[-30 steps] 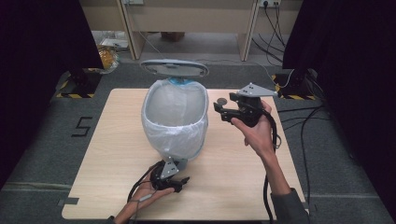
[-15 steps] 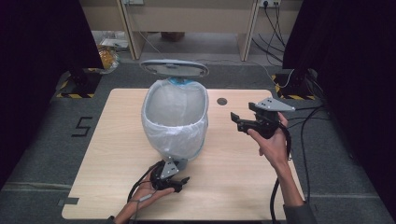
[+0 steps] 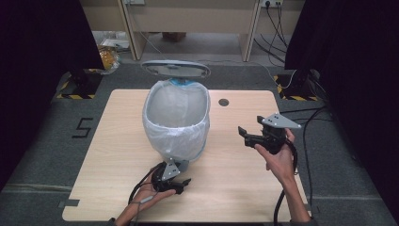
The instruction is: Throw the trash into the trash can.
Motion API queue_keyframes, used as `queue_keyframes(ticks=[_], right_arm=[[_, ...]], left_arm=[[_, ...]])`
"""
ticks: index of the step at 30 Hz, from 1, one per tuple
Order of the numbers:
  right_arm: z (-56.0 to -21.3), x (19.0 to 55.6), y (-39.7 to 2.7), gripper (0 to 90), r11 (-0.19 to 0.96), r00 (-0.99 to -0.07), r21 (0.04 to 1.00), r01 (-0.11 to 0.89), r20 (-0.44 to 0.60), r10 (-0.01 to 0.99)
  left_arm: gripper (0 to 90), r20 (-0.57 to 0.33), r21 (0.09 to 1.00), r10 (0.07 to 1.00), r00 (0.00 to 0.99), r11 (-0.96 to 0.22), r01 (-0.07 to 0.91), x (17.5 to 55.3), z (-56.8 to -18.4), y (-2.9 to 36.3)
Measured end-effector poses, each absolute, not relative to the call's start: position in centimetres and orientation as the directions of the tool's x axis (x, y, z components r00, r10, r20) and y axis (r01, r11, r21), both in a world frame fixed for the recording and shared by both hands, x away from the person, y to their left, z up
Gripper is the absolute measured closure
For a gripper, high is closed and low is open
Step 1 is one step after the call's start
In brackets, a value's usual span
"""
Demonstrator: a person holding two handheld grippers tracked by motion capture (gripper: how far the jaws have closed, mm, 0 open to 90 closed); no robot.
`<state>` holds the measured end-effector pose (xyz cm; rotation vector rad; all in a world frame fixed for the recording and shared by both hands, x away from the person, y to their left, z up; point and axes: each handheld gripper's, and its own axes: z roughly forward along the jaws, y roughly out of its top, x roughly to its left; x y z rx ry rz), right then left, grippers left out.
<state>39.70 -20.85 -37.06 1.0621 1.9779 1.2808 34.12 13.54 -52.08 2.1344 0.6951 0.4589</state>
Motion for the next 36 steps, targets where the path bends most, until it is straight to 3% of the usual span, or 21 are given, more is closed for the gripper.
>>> queue_keyframes(ticks=[14,36], right_arm=[[-42.0,38.4,-21.3,17.1,0.225,-0.531,0.908,0.353,-0.004,0.847],[-47.1,37.0,-22.2,15.8,0.225,-0.513,0.875,0.43,0.032,0.858]], left_arm=[[27.1,0.084,0.795,0.617,0.783,-0.515,0.321,34.1,-52.1,13.6],[27.1,0.085,0.793,0.615,0.784,-0.518,0.321,34.1,-52.0,13.6]])
